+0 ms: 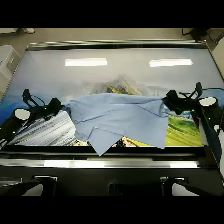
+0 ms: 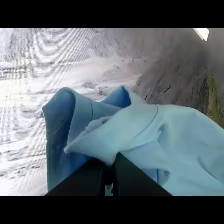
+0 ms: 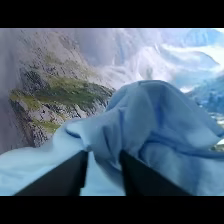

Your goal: Fold the clothes and pants, and hang the long-sleeved shirts on hangers.

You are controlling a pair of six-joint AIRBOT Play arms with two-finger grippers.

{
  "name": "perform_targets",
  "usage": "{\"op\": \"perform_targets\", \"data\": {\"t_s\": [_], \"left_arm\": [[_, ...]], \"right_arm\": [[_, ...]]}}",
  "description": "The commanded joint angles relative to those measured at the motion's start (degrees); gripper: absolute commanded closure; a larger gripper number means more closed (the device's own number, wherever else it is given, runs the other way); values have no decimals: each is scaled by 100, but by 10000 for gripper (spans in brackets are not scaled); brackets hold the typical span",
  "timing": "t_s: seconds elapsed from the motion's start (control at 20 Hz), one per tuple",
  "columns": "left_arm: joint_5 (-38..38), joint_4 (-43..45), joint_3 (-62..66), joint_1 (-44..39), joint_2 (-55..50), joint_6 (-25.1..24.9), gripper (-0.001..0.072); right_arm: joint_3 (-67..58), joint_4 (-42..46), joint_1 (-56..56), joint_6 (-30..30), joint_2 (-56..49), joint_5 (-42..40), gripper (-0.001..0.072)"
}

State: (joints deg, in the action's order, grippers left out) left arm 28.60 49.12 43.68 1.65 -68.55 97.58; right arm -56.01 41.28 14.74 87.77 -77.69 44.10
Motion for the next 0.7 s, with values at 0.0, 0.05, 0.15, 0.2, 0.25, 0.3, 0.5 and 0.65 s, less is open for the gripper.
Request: {"op": "perform_targets", "data": {"t_s": [0.0,0.05,0.15,0.2,0.25,0.3,0.5,0.65], "left_arm": [[72,-133,188,120,-245,-166,364],[398,-131,295,304,-245,-352,-1],[1611,-9,605,940,-245,-973,-10],[2260,164,723,1285,-247,-1060,-9],[2944,328,750,1635,-249,-1060,-8],[3600,472,675,1880,-267,-1062,-6],[4151,-15,-468,1648,-269,-1659,117],[3333,-922,-1128,979,-273,-2033,117]], "right_arm": [[-492,435,621,-166,-94,955,171],[-708,800,988,-164,-94,1541,127],[-883,1449,1709,-166,-90,2721,85],[-837,1808,1971,-166,-90,3224,80],[-704,2214,2164,-168,-87,3609,78],[-505,2511,2249,-179,-87,3856,78],[560,2308,2175,-546,-87,3849,53],[793,1982,2173,-702,-87,3851,32]]}}
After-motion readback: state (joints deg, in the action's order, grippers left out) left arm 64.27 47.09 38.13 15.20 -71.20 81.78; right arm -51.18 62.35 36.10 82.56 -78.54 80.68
